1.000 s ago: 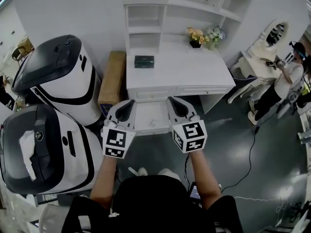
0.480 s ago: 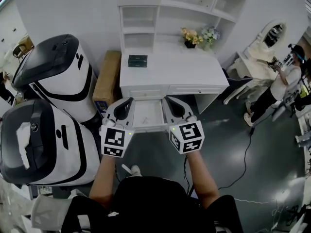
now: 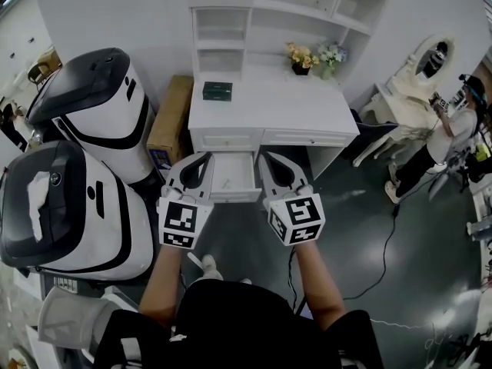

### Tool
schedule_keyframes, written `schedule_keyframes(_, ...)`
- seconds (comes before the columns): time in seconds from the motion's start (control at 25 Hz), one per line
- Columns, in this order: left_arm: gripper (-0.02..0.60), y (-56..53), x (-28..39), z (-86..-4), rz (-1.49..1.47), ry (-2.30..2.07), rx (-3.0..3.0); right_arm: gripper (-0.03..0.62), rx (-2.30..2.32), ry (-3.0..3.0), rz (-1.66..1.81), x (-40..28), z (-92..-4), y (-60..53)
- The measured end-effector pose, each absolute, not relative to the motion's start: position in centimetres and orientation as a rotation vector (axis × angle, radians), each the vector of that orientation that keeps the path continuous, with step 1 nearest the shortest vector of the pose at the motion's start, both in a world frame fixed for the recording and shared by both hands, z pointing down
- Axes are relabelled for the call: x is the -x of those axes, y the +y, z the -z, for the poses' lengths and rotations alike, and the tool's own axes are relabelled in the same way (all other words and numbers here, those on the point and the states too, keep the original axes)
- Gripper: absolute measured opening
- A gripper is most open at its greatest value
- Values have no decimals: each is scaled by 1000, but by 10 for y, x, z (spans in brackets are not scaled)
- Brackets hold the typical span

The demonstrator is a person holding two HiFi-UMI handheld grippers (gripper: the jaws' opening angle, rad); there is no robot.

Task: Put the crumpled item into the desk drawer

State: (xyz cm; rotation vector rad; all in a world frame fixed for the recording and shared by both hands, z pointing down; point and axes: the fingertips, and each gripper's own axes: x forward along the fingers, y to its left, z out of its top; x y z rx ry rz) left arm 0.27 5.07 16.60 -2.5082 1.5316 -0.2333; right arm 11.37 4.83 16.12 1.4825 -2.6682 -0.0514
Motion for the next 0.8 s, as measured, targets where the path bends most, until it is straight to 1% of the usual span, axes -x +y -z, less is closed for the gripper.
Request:
schedule_keyframes(0.32,6,85,-21,-160,203,1560,2483,-5,-1460,-2700,76,-132,-158,83)
schedule_keyframes(0.8,6,106,-31,-161,193,1576,2468,-5,-1463,-2702,82,-145,-160,100)
